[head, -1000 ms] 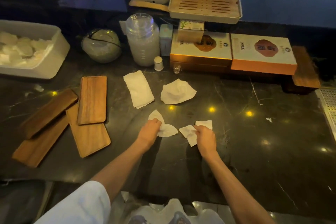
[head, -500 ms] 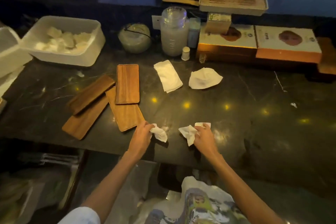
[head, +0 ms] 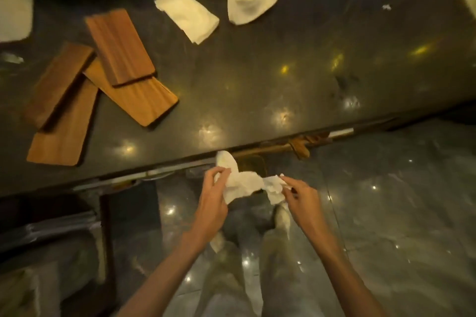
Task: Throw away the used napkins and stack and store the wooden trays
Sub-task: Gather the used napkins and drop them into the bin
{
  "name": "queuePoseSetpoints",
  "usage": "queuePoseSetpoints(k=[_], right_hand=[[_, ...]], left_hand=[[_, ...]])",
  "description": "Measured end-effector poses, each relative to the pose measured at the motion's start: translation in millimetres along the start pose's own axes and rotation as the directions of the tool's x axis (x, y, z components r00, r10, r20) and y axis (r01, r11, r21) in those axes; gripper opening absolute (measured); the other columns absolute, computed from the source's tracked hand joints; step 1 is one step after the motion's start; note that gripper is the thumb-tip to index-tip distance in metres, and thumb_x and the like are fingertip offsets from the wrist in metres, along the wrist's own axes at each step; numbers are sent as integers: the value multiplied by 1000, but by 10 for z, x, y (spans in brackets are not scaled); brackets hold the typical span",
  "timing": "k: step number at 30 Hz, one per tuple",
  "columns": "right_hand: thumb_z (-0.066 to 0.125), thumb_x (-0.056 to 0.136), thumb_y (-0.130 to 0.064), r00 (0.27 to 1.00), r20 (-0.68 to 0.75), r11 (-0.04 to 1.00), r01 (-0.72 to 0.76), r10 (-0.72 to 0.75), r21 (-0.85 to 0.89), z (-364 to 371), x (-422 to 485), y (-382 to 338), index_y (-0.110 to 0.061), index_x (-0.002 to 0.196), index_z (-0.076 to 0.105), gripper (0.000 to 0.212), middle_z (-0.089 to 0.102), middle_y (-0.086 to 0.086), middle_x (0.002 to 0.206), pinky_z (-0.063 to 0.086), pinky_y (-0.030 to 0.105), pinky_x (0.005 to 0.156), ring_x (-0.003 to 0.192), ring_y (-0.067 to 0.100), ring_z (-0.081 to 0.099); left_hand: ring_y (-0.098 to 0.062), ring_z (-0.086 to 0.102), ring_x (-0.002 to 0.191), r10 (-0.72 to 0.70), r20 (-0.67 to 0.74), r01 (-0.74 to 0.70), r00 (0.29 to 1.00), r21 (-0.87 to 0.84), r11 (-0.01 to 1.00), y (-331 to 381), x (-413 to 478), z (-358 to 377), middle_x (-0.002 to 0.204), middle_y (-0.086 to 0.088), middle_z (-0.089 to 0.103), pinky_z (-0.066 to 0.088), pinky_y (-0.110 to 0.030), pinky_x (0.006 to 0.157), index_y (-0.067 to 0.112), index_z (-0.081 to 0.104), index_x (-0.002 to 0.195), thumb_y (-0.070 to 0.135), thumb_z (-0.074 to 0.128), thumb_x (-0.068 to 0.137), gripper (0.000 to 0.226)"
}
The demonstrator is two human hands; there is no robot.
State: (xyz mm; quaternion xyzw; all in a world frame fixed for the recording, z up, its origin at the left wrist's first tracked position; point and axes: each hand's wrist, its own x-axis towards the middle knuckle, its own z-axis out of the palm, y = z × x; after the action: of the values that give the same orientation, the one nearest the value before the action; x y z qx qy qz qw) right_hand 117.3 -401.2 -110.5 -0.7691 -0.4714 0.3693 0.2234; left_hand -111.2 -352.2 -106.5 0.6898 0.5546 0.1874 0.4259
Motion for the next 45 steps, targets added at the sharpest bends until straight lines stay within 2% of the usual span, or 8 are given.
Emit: queuePoseSetpoints(k=[4, 9, 11, 17, 22, 29, 38, 45], right_hand=[[58, 95, -8, 999, -27, 999, -48, 47, -27, 333, 108, 565, -15, 119, 71, 28, 69, 5, 119, 42, 3, 86, 104, 8, 61], [51, 97, -3, 994, -34, 994, -108, 108, 3, 947, 485, 1351, -15, 122, 68, 33, 59, 11, 129, 48, 35, 104, 116, 24, 59], [51, 97, -4, 997, -31, 998, -67, 66, -12, 1212, 689, 1703, -17, 126, 65, 35, 59, 12, 127, 48, 31, 101, 112, 25, 60], [53, 98, -23, 995, 65, 991, -72, 80, -113, 2106, 1341, 2735, -19, 126, 59, 29, 58, 4, 124, 51, 30, 91, 109, 21, 60], [52, 96, -19, 990, 134, 973, -8, 40, -231, 2896, 1885, 3390, -23, 135, 53, 40, 52, 8, 134, 53, 39, 92, 111, 30, 59], [49, 98, -16, 956, 293, 830, 180, -22, -527, 3737, 2461, 3837, -16, 136, 50, 38, 34, 12, 146, 48, 46, 97, 127, 34, 45], [47, 99, -38, 820, 551, 752, 266, 152, -603, 3908, 2695, 3962, -13, 147, 37, 55, 28, 15, 157, 13, 49, 121, 144, 34, 25], [45, 95, -52, 889, 457, 807, 284, -20, -518, 3497, 2482, 3831, -30, 152, 28, 63, 17, 2, 163, 19, 42, 120, 149, 27, 12]], left_hand=[[4, 42, 117, -28, -65, 25, 998, -53, 998, -378, -117, 601, 133, 4, 40, 38, -8, 104, 15, 55, 136, 1, 64, 90, 48], [-11, 54, 108, -189, -167, 180, 968, -69, 981, -1151, 92, 1432, 120, -2, 53, 40, -3, 92, 18, 67, 118, 0, 58, 93, 33], [-13, 52, 105, -230, -164, 229, 959, -21, 973, -1550, 262, 1752, 121, -7, 54, 39, -1, 87, 22, 66, 116, 0, 52, 94, 34], [-25, 54, 107, -193, -112, 214, 975, 214, 953, -2821, 749, 2689, 122, -12, 54, 42, -14, 85, 10, 66, 117, 2, 51, 93, 30], [-29, 60, 98, -238, -250, 291, 939, 204, 935, -3561, 1311, 3303, 105, -6, 60, 52, -47, 87, 39, 55, 94, 15, 55, 93, 24], [-28, 35, 130, -75, 11, 51, 997, 640, 767, -4204, 1651, 3806, 148, -12, 24, 42, -36, 107, 14, 37, 143, 24, 50, 97, 48], [-40, 10, 146, -159, 229, -119, 960, 852, 510, -4685, 1897, 3937, 160, -14, 14, 7, -54, 120, 22, 22, 151, 23, 54, 94, 65], [-34, -14, 150, -89, 221, -120, 971, 775, 621, -4341, 1750, 3712, 165, -3, 1, -12, -58, 119, 34, 16, 153, 56, 37, 94, 66]])
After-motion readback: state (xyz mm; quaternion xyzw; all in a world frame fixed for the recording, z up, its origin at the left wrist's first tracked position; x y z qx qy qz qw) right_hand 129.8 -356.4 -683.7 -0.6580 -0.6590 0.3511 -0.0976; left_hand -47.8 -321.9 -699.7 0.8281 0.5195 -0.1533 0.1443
